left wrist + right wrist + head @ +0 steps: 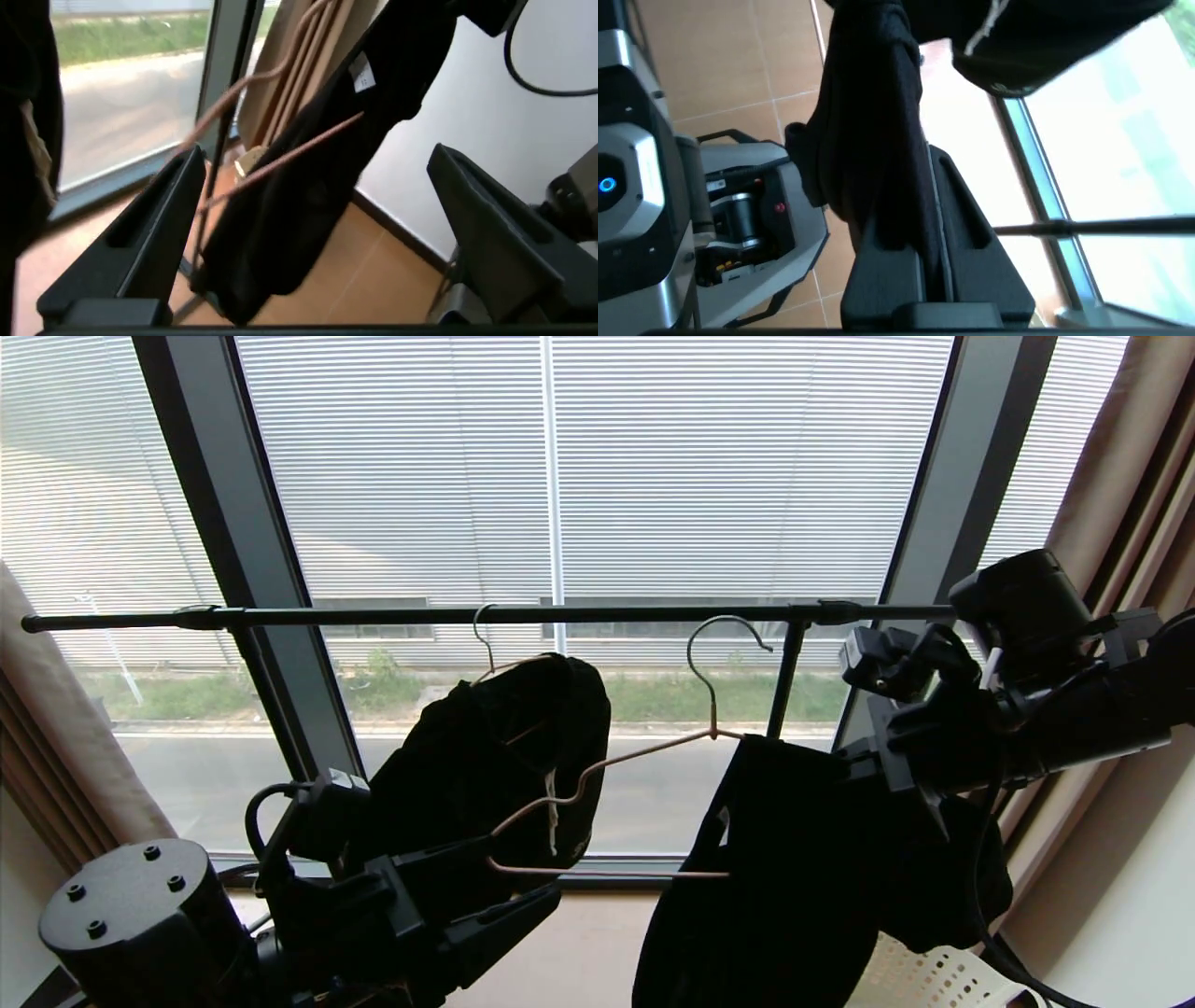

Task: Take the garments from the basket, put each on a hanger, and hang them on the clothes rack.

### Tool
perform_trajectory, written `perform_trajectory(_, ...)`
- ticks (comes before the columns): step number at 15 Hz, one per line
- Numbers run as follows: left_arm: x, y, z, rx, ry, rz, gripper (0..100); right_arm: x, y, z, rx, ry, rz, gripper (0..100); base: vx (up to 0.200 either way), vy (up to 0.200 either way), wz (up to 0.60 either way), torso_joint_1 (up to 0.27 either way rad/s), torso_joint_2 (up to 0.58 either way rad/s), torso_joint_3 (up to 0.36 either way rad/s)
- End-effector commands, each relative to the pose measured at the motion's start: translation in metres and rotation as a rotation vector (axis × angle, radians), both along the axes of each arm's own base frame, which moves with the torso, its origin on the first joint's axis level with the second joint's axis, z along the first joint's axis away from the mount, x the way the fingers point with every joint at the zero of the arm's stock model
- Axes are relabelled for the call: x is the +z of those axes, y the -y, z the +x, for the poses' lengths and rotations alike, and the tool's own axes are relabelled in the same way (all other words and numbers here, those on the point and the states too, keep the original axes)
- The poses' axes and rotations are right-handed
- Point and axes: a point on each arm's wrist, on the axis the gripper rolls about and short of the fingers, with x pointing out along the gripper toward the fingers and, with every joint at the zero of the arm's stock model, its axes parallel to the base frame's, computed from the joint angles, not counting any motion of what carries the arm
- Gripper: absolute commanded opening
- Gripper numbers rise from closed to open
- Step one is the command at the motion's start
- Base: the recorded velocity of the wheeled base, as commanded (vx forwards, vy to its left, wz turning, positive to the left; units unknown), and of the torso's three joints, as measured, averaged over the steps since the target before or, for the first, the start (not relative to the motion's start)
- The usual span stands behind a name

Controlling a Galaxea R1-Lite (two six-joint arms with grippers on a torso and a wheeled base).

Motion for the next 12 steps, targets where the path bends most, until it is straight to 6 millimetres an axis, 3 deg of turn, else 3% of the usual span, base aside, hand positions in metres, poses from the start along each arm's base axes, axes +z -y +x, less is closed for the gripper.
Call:
perform_trajectory(1,-0.012,0.005,0.002,-0.010,-0.074,0.014,100,0.007,0.002,0.000,-0.040,0.010,0.000,0,0.000,0.000,0.00,0.000,0.00,0.000)
perform_trajectory(5,-0.018,0.016,0.002,-0.022,-0.087,0.029,100,0.008,0.000,-0.001,-0.040,0.005,0.005,0,0.000,0.000,0.00,0.000,0.00,0.000)
perform_trajectory(12,-0.033,0.066,0.020,0.071,-0.153,0.150,100,0.001,0.001,-0.005,-0.045,-0.031,0.000,0,0.000,0.000,0.00,0.000,0.00,0.000)
